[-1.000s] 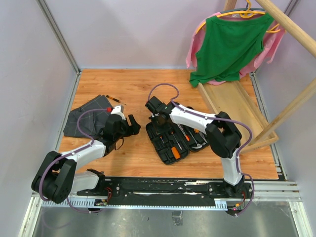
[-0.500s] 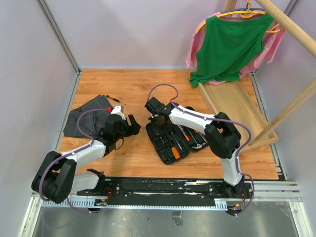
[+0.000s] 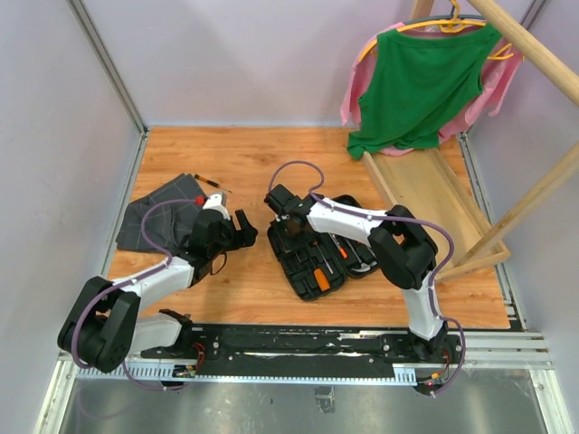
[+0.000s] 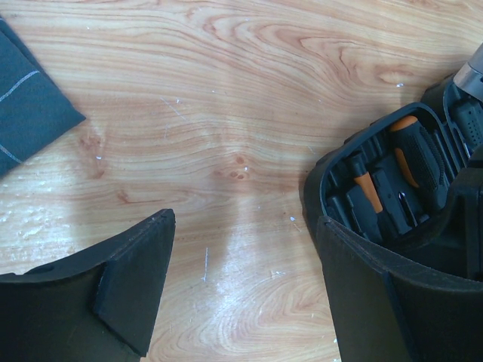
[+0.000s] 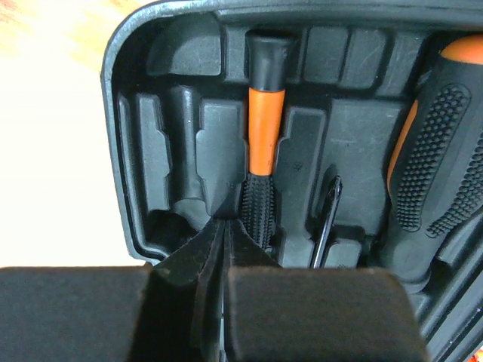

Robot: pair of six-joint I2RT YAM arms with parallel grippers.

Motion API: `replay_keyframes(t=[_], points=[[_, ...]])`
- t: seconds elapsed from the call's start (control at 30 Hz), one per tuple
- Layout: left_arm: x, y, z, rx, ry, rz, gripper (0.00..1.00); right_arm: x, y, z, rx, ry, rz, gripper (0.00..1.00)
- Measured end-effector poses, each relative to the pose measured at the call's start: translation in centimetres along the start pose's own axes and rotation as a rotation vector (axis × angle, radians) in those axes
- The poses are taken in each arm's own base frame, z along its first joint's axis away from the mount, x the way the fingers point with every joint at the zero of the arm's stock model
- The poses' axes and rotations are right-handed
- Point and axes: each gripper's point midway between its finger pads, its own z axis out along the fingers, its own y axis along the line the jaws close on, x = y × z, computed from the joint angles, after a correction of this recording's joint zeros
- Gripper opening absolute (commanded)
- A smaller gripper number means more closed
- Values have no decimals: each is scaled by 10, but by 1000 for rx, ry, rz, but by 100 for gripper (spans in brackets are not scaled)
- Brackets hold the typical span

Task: Sort the tools into containers
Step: Place the screwdriver in the storage box.

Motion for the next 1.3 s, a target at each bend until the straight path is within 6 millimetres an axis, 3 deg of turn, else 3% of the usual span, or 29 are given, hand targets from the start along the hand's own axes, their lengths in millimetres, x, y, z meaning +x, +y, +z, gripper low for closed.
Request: replay_keyframes(t=[0.57,0.67,0.83,0.97,1.17,1.3], points=[[-4,1,-1,-9,-16,-1,80,-17,9,-26,-9,-90,-63,13],[-7,0,-2,-5,-29,-2,79,-29,13,-48,-29,-155,-73,15],[-8,-1,-3,-2,-31,-3,80,-51,16,-105,-61,-338,-72,19],[-3,-2,-4,4,-5,-4,80,-47,3,-128,-45,-413,-53,22],[-1,-15,-1,34,31,-24,81,-9,-43,-102,8,-354,32,27],[14,-30,4,58,83,-17,79,10,-69,-93,28,-335,93,27]])
